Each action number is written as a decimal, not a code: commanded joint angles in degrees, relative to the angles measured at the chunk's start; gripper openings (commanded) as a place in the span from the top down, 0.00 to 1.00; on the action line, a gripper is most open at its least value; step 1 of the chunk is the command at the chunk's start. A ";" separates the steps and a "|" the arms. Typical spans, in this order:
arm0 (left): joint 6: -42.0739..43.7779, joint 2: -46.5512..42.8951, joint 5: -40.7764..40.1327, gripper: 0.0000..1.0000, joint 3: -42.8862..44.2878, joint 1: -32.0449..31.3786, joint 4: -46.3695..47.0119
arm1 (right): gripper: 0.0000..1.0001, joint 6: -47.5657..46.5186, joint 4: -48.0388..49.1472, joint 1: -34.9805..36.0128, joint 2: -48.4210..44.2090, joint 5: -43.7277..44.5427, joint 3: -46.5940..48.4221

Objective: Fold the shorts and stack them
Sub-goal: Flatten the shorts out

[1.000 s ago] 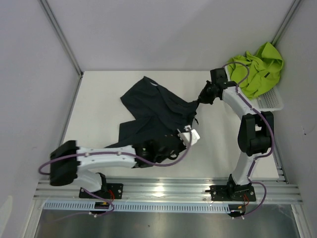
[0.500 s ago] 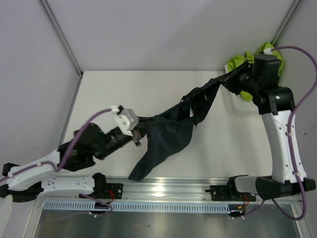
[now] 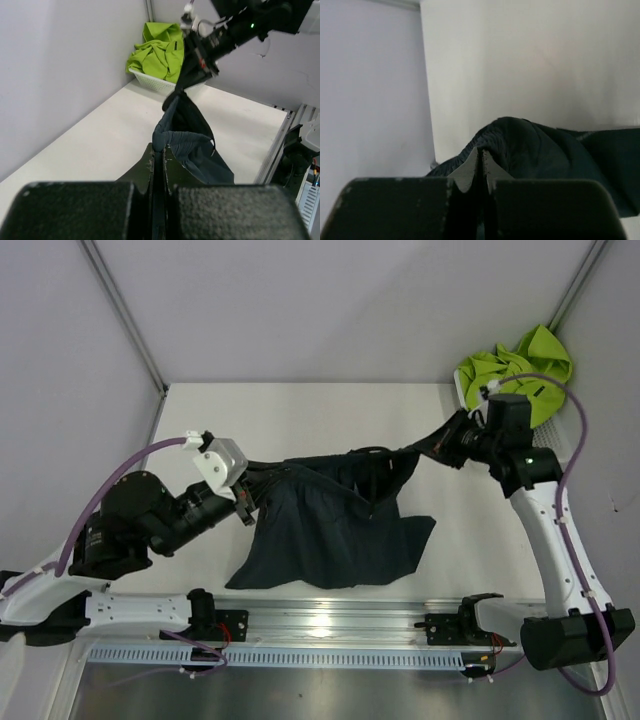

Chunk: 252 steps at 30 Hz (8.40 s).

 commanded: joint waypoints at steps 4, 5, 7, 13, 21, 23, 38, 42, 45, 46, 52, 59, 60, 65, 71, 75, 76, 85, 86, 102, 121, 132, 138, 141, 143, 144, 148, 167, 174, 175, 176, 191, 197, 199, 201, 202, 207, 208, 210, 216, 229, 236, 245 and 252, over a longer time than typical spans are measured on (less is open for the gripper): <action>3.60 2.67 5.39 1.00 7.60 -0.36 -1.24 | 1.00 -6.41 16.25 1.23 -3.98 -5.14 -18.90; 4.04 3.11 7.06 1.00 7.34 -0.36 -1.59 | 1.00 -7.03 18.08 1.85 -4.16 -5.05 -20.75; 4.22 5.04 12.77 1.00 6.63 -0.36 -3.95 | 1.00 -7.30 20.29 2.99 -4.25 -5.14 -26.11; 2.47 7.42 20.96 1.00 2.42 -0.36 -7.74 | 1.00 -7.21 28.99 6.16 -3.02 -5.49 -37.88; 2.46 6.81 20.26 1.00 3.20 -0.36 -10.73 | 0.58 -9.84 38.49 6.34 -2.75 -5.93 -44.76; 2.73 6.90 19.56 1.00 3.91 -0.36 -12.04 | 0.52 -10.90 39.72 6.34 -3.19 -6.37 -46.07; 3.52 6.46 18.95 1.00 3.12 -0.36 -13.89 | 0.46 -10.64 41.66 6.43 -13.38 -18.58 -50.47; 2.47 7.60 11.85 1.00 3.64 0.68 -13.63 | 0.41 -11.16 37.54 6.95 -19.79 -17.54 -50.91; 0.80 9.53 11.12 1.00 3.91 5.24 -13.63 | 0.39 -10.99 33.84 6.96 -24.80 -16.31 -50.74; 0.27 9.79 11.90 1.00 3.91 6.31 -13.37 | 0.38 -10.55 32.70 7.04 -25.60 -16.30 -50.65; 0.53 10.32 13.93 1.00 2.77 9.83 -11.17 | 0.30 -10.99 29.27 9.32 -29.11 -17.10 -51.96; 1.06 10.50 14.02 1.00 2.85 10.01 -11.08 | 0.28 -8.79 28.74 16.25 -35.00 -12.28 -57.41; 1.15 10.50 14.02 1.00 2.85 10.01 -11.00 | 0.28 -8.01 29.08 17.32 -35.18 -10.78 -57.94; 1.41 10.94 13.93 1.00 2.85 10.27 -10.73 | 0.32 -5.19 33.48 24.51 -32.20 -2.87 -60.58; 1.94 10.94 13.41 1.00 3.20 10.71 -11.26 | 0.36 -4.22 37.08 33.92 -25.27 5.74 -60.23; 2.03 9.89 13.67 1.00 3.38 11.06 -11.00 | 0.52 -3.17 37.09 35.96 -23.85 11.55 -59.97; 2.03 9.71 13.84 1.00 3.20 10.98 -10.99 | 0.55 -2.82 37.09 35.96 -23.85 12.69 -59.97; 2.20 6.99 13.23 1.00 3.03 11.76 -12.14 | 0.94 -4.22 31.82 35.96 -19.81 17.17 -55.23; 2.11 6.72 12.79 1.00 3.20 11.85 -12.14 | 1.00 -5.26 28.68 35.96 -18.85 18.40 -54.09; -0.87 1.36 10.86 1.00 0.04 22.22 -4.59 | 1.00 -20.83 0.71 11.37 0.75 21.51 -11.57; -16.96 -1.96 40.91 1.00 8.57 49.29 12.02 | 1.00 -22.50 4.55 12.58 -6.31 19.82 25.66; -16.08 -7.69 44.70 1.00 12.60 49.29 11.95 | 1.00 -21.18 5.46 11.97 -16.03 13.23 26.51; -17.65 -3.05 42.59 1.00 15.51 49.30 7.12 | 1.00 -19.86 -5.41 11.52 -8.85 14.36 33.26; -20.28 1.79 42.67 1.00 10.17 49.38 9.47 | 1.00 -20.74 -10.01 11.44 -3.12 15.60 33.90; -22.40 4.86 44.59 1.00 5.77 50.43 14.74 | 1.00 -21.09 -8.97 11.26 1.28 15.51 30.31; -25.71 5.83 46.26 1.00 4.53 53.92 17.28 | 1.00 -21.01 -6.45 10.83 2.86 15.34 28.99; -36.73 15.73 56.02 1.00 -5.76 64.75 34.05 | 1.00 -19.43 -0.11 7.75 13.82 12.61 24.51; -43.50 81.86 45.22 0.45 28.77 73.90 36.73 | 0.21 -2.31 44.67 1.33 83.55 3.48 66.43; -39.72 73.44 39.08 0.01 25.10 74.43 36.82 | 0.06 -4.65 51.59 0.54 75.23 2.06 54.23; -39.20 70.73 38.63 0.01 24.39 74.34 36.04 | 0.09 -5.79 47.50 0.54 71.64 2.07 50.90; -38.76 69.23 38.46 0.01 23.17 74.08 35.16 | 0.12 -8.50 44.50 0.45 70.04 2.67 49.99; -40.08 31.09 30.10 0.01 -27.81 64.86 32.14 | 0.47 -18.72 17.58 -0.86 32.85 21.31 0.19; -38.14 34.31 29.76 0.01 -22.82 62.22 25.58 | 0.47 -16.09 16.96 -1.48 30.56 24.91 -7.48; -38.58 35.11 28.53 0.01 -22.11 61.52 25.74 | 0.44 -15.21 17.31 -1.57 30.91 26.23 -8.55; -39.72 35.72 27.65 0.01 -23.16 61.25 25.83 | 0.44 -15.21 17.75 -1.57 32.22 27.72 -9.08; -40.07 35.99 27.47 0.01 -23.25 61.25 25.57 | 0.44 -15.21 17.84 -1.57 32.84 28.16 -8.99; -40.51 37.13 26.68 0.01 -24.48 61.25 25.13 | 0.43 -14.94 17.93 -1.75 39.51 28.78 -5.92; -40.43 36.87 26.07 0.01 -24.74 61.16 25.48 | 0.44 -15.03 18.01 -1.92 40.48 28.87 -4.96; -40.42 36.25 25.27 0.01 -25.62 61.25 25.74 | 0.44 -15.21 16.96 -2.01 43.02 30.18 -2.85; -40.42 34.32 22.90 0.01 -26.33 61.25 25.92 | 0.46 -18.36 11.52 -1.57 51.81 32.02 5.85; -40.95 31.50 22.81 0.01 -31.07 61.07 30.66 | 1.00 -20.56 9.06 -0.35 34.09 36.51 -16.18; -36.13 38.87 21.31 0.01 -21.86 56.60 29.79 | 1.00 -13.38 1.32 10.81 20.46 41.00 -24.98; -10.65 58.81 38.52 0.04 6.96 47.72 24.17 | 1.00 -8.35 -1.76 19.70 19.13 41.70 -26.92; 9.76 77.53 39.68 0.03 31.56 42.79 4.94 | 1.00 -8.35 0.87 20.14 17.73 38.10 -28.33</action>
